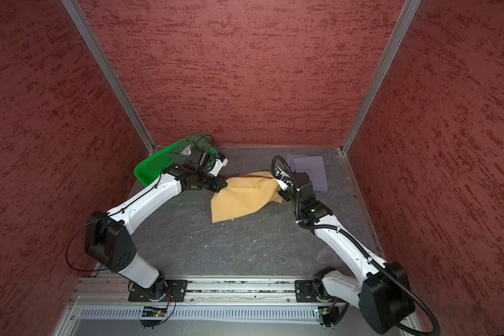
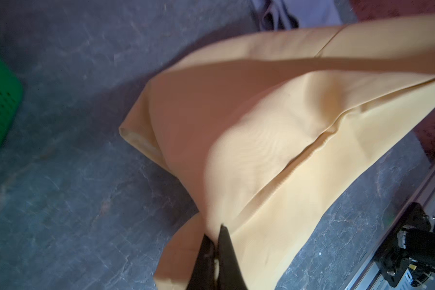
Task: Fold and stack skirts
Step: Flatten out the skirt at the center of the table.
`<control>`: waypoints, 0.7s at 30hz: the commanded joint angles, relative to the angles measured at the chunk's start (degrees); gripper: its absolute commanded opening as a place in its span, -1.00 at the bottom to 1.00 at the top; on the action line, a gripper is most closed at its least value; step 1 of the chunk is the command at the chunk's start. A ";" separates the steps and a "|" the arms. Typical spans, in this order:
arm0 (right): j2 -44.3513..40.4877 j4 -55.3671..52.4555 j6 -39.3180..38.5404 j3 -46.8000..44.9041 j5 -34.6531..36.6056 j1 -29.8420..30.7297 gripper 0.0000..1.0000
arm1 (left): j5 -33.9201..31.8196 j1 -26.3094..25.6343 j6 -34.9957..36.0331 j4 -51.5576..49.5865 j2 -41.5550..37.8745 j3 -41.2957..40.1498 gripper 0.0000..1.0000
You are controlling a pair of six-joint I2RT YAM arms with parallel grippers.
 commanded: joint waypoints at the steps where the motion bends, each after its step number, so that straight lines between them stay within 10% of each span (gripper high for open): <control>1: 0.45 4.38 -1.52 -2.08 4.74 -0.60 -1.00 | -2.65 -1.30 -2.57 2.50 1.75 -2.31 -0.93; 14: 4.52 8.71 -2.65 -6.75 9.63 -0.67 -1.00 | 0.44 -5.03 -3.61 4.85 7.78 -6.17 -0.20; 21: 5.11 9.41 -2.96 -7.47 9.28 -0.68 -1.00 | -6.30 -4.10 -1.40 2.80 5.22 -7.49 -0.17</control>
